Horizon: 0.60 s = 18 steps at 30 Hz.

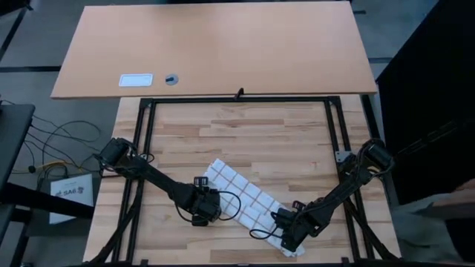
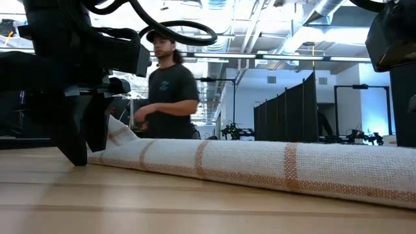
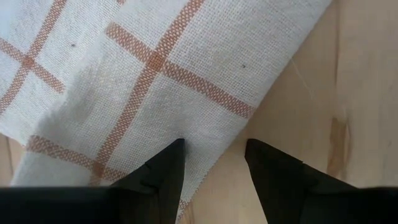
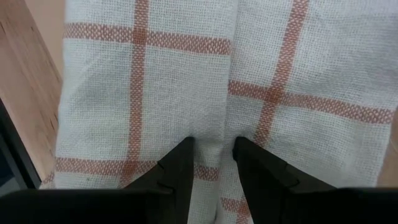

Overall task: Roll towel
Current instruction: Roll the white checkered towel

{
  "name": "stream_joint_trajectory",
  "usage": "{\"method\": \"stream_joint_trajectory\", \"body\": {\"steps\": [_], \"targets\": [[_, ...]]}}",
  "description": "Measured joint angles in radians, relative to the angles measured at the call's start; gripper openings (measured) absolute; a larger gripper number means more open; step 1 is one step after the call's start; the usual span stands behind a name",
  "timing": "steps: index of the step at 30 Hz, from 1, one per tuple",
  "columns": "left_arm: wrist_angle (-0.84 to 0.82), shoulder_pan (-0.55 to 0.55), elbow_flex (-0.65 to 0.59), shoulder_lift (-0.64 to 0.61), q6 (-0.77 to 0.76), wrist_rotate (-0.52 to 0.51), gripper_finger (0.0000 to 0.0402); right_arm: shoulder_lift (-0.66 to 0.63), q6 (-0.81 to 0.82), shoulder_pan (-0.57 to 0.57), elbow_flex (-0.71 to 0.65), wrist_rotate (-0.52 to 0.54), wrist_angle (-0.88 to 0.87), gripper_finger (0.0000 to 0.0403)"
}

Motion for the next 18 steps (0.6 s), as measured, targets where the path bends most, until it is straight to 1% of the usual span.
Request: {"method": "stream_joint_trajectory", "body": {"steps": [3, 6, 9, 13, 15, 18], "targets": [[-0.024, 0.000, 0.013, 0.000, 0.026, 0.001, 0.0159, 0.000, 0.001, -0.001, 0.000, -0.002, 0.000, 0.0108], [-0.133, 0.000, 0.072, 0.000, 0.069, 0.002, 0.0159, 0.001, -0.002, -0.008, 0.009, -0.032, -0.007, 0.0108], [-0.173, 0.000, 0.132, 0.000, 0.158, 0.001, 0.0159, 0.007, -0.043, -0.006, 0.035, -0.037, -0.003, 0.0108], [-0.130, 0.032, 0.160, 0.000, 0.331, -0.028, 0.0159, 0.008, -0.030, -0.007, 0.061, -0.046, 0.001, 0.0108], [-0.121, 0.064, 0.160, 0.000, 0.411, -0.048, 0.0159, 0.008, 0.007, -0.010, 0.065, -0.049, -0.005, 0.0108], [-0.094, 0.113, 0.159, 0.000, 0.507, -0.051, 0.0159, 0.007, 0.078, -0.008, 0.083, -0.049, -0.021, 0.0108]]}}
